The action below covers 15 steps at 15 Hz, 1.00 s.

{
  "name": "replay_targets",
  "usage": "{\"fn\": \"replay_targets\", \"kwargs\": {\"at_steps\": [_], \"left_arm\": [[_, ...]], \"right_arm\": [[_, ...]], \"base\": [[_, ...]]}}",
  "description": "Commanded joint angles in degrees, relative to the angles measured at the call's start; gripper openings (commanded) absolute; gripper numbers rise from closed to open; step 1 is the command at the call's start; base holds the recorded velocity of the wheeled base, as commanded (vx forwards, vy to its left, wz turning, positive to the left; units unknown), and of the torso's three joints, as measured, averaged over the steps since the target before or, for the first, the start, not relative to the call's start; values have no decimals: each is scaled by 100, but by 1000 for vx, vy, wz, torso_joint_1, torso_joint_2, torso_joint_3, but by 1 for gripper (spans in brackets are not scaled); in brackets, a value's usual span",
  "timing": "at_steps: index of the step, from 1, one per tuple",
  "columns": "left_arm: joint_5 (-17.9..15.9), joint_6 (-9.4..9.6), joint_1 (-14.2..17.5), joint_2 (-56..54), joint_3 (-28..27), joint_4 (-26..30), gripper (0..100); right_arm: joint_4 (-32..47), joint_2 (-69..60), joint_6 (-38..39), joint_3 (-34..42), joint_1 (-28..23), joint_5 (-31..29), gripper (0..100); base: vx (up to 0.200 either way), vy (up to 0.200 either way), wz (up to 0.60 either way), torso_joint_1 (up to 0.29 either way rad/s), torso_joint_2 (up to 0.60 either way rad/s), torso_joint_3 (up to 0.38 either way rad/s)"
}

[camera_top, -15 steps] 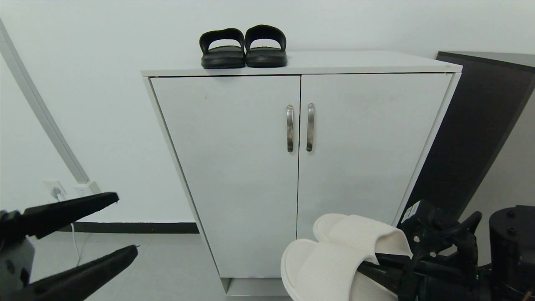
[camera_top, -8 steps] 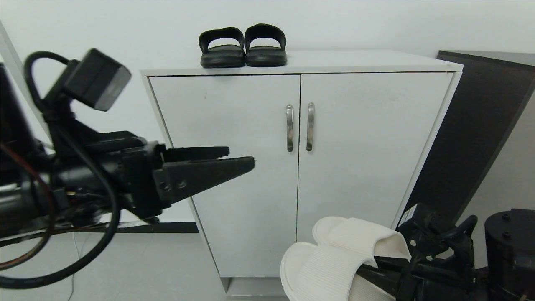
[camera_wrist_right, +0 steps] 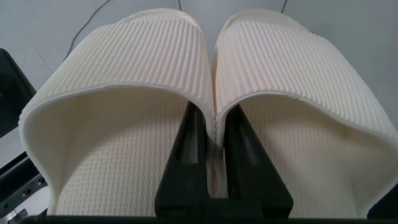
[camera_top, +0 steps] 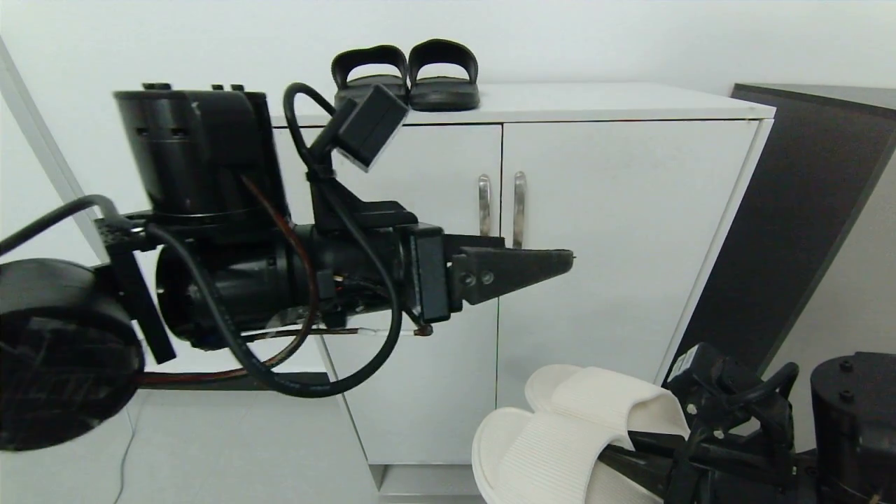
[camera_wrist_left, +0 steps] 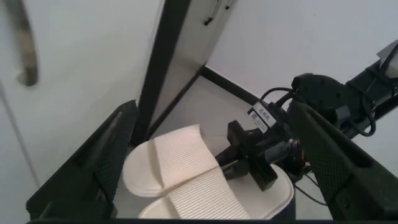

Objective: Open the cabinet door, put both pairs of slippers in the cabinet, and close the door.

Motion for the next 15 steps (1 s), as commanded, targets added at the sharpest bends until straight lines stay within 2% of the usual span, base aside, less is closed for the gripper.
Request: {"fn": "replay_targets", "kwargs": {"at_steps": [1, 3, 5, 8, 12, 15], "left_arm": [[24, -58, -99, 704, -595, 1, 100], [59, -102, -99, 968, -929, 19, 100], [252, -278, -73, 1108, -1149, 28, 100], [709, -296, -64, 1223, -1333, 28, 100], [1272, -296, -55, 1205, -1219, 1, 100], [1439, -296, -29, 1302, -1281, 1, 100]], "right_arm": [[-9, 7, -2, 8, 3, 2, 0], [0, 7, -2, 8, 3, 2, 0], [0, 16, -2, 8, 3, 2, 0], [0, 16, -2, 8, 3, 2, 0], [0, 7, -2, 34, 3, 2, 0], [-9, -1, -2, 69, 3, 2, 0]], "base": [[0, 0, 0, 0, 0, 0], [0, 0, 0, 0, 0, 0], [0, 0, 0, 0, 0, 0], [0, 0, 0, 0, 0, 0], [0, 0, 0, 0, 0, 0], [0, 0, 0, 0, 0, 0]]}}
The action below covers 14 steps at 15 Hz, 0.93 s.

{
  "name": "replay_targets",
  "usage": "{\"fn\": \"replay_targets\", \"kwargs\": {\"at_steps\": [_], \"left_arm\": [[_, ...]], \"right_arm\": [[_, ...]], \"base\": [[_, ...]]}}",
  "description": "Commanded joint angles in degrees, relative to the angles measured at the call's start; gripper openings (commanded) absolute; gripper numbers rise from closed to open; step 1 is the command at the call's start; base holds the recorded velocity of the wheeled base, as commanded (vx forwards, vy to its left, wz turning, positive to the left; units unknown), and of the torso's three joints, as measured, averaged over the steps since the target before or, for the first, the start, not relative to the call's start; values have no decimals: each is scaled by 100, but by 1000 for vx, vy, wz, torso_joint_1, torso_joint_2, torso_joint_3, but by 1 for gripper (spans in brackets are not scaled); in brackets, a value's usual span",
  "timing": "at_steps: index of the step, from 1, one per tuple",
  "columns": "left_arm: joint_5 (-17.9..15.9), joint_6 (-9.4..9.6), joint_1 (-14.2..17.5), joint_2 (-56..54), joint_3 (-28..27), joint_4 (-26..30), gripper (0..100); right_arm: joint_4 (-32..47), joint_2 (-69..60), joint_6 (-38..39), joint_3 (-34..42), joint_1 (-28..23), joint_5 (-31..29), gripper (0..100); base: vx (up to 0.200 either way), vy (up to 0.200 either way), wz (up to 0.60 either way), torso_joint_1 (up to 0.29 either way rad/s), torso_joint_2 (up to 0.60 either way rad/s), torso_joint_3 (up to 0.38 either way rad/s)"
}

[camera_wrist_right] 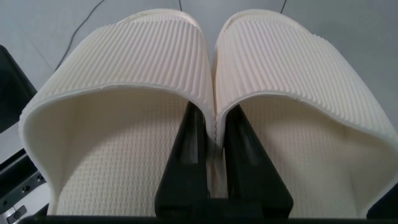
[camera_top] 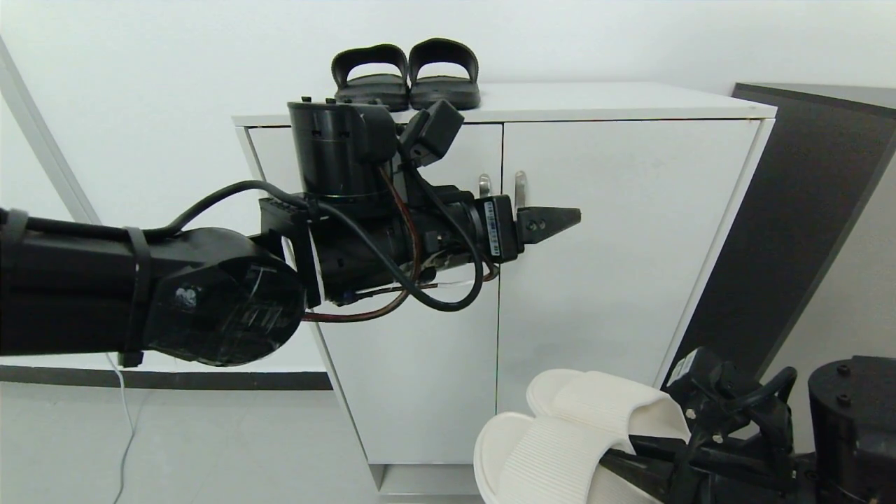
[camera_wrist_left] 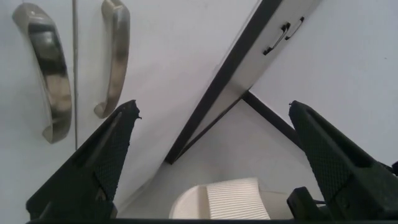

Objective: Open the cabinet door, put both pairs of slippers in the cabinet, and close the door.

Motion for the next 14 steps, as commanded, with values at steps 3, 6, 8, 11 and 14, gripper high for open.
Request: {"fn": "replay_targets", "kwargs": {"at_steps": [3, 6, 8, 11, 14], "left_arm": [[8, -1, 212, 124, -99, -5, 100], [8, -1, 247, 239, -204, -31, 100], [8, -1, 239, 362, -354, -31, 100], [8, -1, 239, 661, -714, -14, 100], [8, -1, 212, 775, -785, -14, 100]], "right_arm": [[-8, -31, -18, 33, 3, 3, 0], [1, -23, -18, 33, 3, 12, 0], [1, -23, -18, 33, 3, 12, 0], [1, -23, -18, 33, 3, 12, 0], [1, -14, -18, 33, 3, 12, 0]], "base": [[0, 0, 0, 0, 0, 0], [0, 0, 0, 0, 0, 0], [0, 0, 0, 0, 0, 0], [0, 0, 0, 0, 0, 0], [0, 0, 0, 0, 0, 0]]}}
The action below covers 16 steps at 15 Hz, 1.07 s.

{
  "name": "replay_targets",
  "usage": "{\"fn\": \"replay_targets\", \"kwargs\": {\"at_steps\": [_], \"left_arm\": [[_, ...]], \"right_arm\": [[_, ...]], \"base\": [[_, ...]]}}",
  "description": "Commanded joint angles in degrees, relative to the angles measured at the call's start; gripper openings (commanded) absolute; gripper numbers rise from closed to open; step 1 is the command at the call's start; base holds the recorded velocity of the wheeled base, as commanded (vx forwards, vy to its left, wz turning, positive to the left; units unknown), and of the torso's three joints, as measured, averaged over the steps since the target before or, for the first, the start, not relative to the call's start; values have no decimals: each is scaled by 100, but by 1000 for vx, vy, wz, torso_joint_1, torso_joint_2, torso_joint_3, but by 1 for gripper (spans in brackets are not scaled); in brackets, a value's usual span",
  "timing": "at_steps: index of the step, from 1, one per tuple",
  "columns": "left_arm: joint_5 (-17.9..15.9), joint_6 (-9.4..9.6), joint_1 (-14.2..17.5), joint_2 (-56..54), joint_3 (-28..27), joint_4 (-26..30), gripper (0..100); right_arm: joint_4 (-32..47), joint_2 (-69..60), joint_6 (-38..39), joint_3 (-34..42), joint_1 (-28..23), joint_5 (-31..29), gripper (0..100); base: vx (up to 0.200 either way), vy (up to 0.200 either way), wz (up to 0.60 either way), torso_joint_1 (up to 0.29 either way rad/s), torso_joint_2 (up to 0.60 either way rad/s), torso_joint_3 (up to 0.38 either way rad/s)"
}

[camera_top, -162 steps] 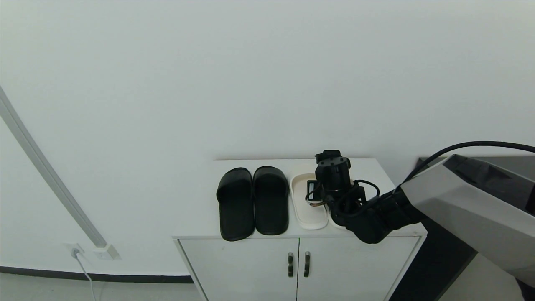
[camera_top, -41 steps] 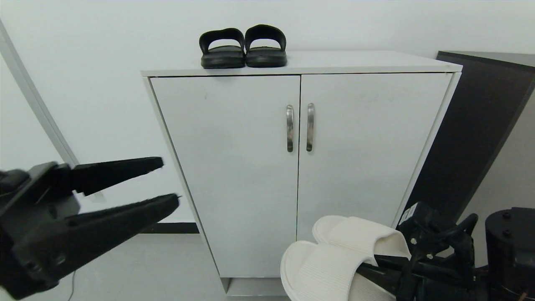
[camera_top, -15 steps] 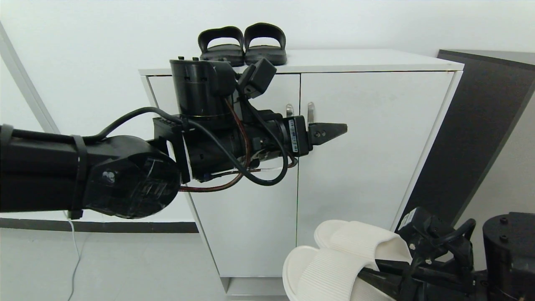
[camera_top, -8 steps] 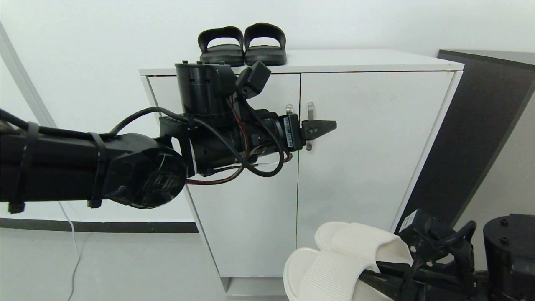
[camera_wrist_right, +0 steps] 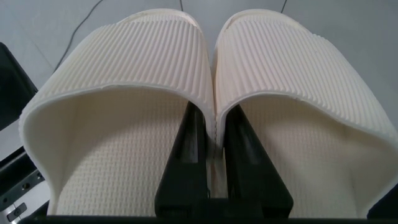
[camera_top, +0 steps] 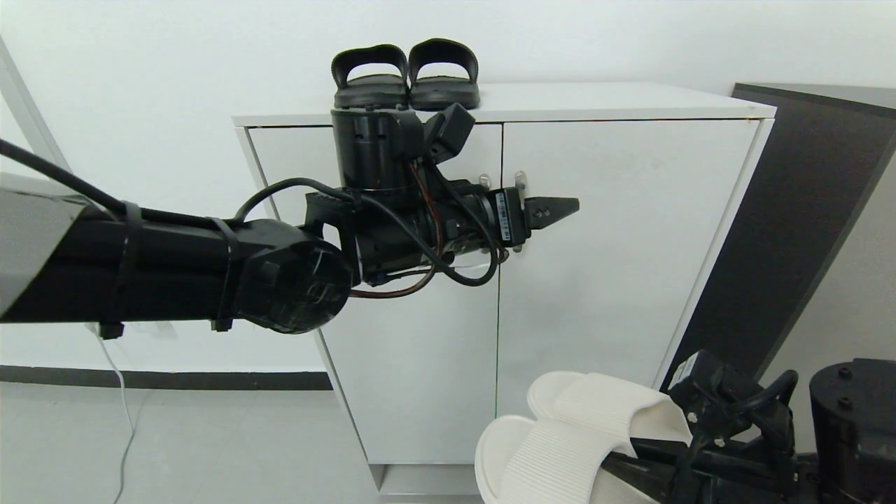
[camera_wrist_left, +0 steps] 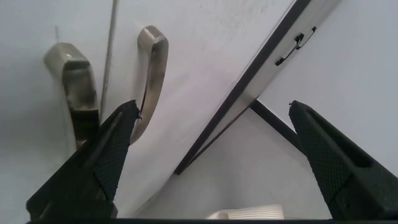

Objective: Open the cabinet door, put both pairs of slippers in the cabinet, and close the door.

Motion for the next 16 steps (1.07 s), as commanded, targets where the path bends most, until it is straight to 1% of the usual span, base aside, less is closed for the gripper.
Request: {"fn": "replay_targets", "kwargs": {"at_steps": [1, 2, 3, 8, 11, 13, 16], "left_arm": [[10, -1, -6, 107, -70, -1, 100], [10, -1, -6, 107, -79, -1, 100], [10, -1, -6, 81, -70, -1, 0], [10, -18, -6, -33, -52, 34, 0], [10, -27, -6, -183, 71, 34, 0], [10, -27, -15, -227, 132, 25, 0], [-16, -45, -111, -297, 255, 7, 0]], "right_arm": [[0, -8, 2, -2, 3, 4, 0], [0, -8, 2, -2, 3, 4, 0], [0, -8, 2, 7, 3, -5, 0], [9, -122, -16, 94, 12, 12, 0], [0, -166, -24, 156, 21, 276, 0], [0, -175, -33, 200, 30, 302, 0], [0, -368, -130, 411, 47, 759, 0]], "base": [[0, 0, 0, 0, 0, 0], [0, 0, 0, 0, 0, 0], [0, 0, 0, 0, 0, 0], [0, 0, 0, 0, 0, 0], [0, 0, 0, 0, 0, 0], [0, 0, 0, 0, 0, 0], [0, 0, 0, 0, 0, 0]]}}
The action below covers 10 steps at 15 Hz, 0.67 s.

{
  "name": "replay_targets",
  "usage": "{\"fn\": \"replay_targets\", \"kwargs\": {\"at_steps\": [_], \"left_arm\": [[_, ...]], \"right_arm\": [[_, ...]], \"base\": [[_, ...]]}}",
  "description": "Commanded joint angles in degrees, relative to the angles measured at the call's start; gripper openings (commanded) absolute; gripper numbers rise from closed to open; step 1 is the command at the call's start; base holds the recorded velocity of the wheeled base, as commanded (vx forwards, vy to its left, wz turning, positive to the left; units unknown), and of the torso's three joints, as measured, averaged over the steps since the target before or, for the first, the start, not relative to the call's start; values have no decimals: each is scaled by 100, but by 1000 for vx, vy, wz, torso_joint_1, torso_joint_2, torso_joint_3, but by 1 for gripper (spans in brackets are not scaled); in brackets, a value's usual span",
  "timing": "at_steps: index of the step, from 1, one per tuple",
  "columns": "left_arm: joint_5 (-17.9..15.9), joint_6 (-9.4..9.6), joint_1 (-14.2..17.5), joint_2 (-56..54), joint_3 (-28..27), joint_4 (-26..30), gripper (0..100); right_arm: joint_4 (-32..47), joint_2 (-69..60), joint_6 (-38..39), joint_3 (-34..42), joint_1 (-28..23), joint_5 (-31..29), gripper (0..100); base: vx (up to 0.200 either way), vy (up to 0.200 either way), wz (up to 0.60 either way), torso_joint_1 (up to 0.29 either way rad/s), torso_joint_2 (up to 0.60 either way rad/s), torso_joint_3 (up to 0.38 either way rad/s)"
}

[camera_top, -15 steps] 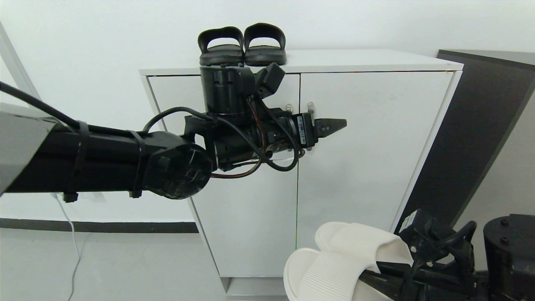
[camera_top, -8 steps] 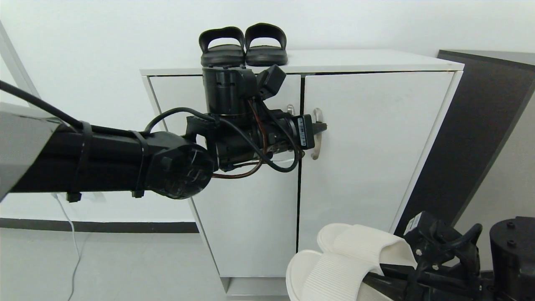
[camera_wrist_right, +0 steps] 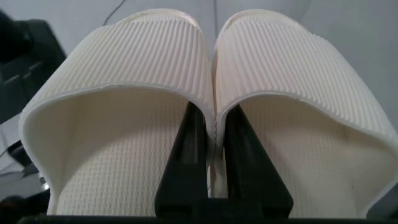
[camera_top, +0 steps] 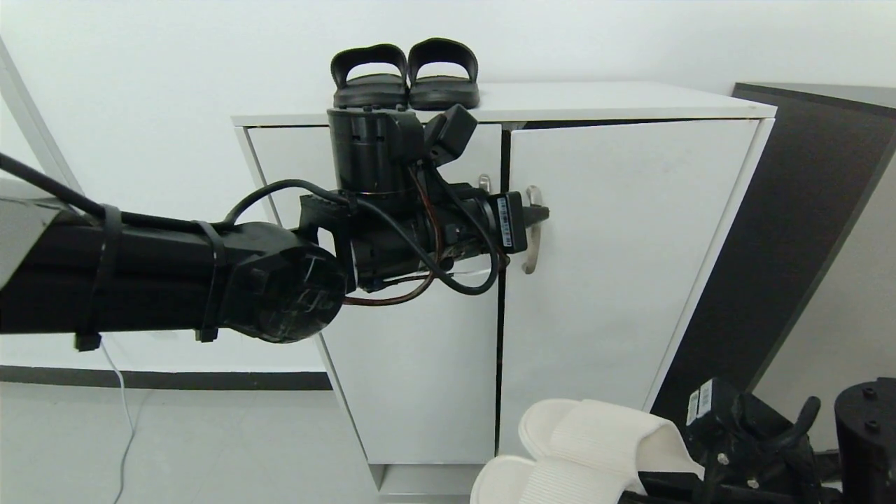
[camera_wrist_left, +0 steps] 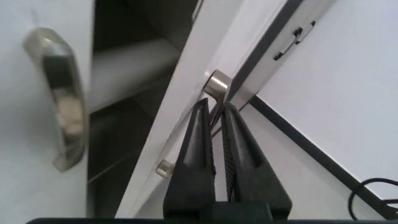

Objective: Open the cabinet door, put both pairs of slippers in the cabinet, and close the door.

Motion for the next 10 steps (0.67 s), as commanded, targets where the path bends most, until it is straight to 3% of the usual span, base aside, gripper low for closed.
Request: {"fn": "replay_targets", "kwargs": {"at_steps": [1, 6, 10], "left_arm": [[1, -8, -94, -129, 57, 1, 0], [27, -8, -410, -533, 505, 1, 0], [62, -8, -419, -850, 857, 1, 0]], "right_arm": [[-2, -180, -82, 120, 8, 98, 0], [-2, -251, -170, 190, 8, 124, 0], [-11, -242, -196, 173, 8, 115, 0]], "base": [[0, 0, 0, 0, 0, 0], [0, 0, 0, 0, 0, 0], [0, 0, 0, 0, 0, 0]]}}
